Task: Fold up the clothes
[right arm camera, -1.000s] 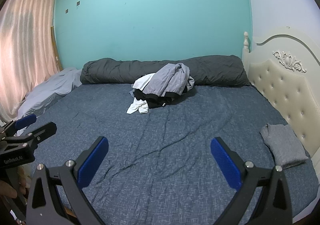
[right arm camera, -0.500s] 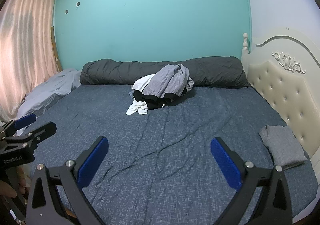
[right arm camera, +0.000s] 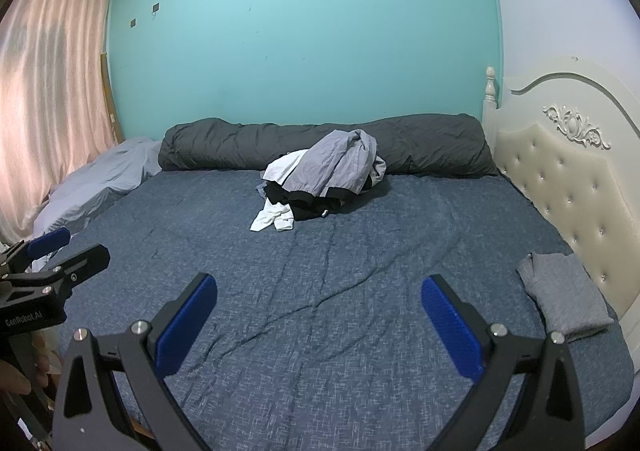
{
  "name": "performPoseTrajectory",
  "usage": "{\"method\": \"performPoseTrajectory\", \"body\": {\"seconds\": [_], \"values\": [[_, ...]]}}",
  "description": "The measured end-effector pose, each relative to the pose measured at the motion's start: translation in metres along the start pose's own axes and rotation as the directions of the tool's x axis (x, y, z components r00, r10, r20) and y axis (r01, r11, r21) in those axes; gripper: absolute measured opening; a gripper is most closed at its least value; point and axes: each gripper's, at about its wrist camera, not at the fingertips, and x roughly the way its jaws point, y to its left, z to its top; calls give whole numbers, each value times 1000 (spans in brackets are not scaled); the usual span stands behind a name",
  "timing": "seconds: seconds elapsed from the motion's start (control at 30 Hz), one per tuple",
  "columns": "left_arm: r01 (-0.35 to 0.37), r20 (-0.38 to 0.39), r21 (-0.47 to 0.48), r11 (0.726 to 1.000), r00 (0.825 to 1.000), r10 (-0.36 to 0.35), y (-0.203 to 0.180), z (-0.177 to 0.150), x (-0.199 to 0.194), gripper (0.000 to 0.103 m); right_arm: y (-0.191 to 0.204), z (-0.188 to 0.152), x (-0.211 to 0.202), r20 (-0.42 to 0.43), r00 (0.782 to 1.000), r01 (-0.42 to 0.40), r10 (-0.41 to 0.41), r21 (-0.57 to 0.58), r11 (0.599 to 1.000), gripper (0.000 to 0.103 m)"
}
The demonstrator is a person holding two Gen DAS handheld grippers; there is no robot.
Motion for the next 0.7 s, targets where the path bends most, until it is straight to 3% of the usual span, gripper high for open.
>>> {"method": "performPoseTrajectory", "body": {"seconds": [0.7], "values": [[5,-15,-5,1000,1000,-5,7,0,18,103,-4,-1,18,-19,1000,2,-2,-3,1000,103]]}}
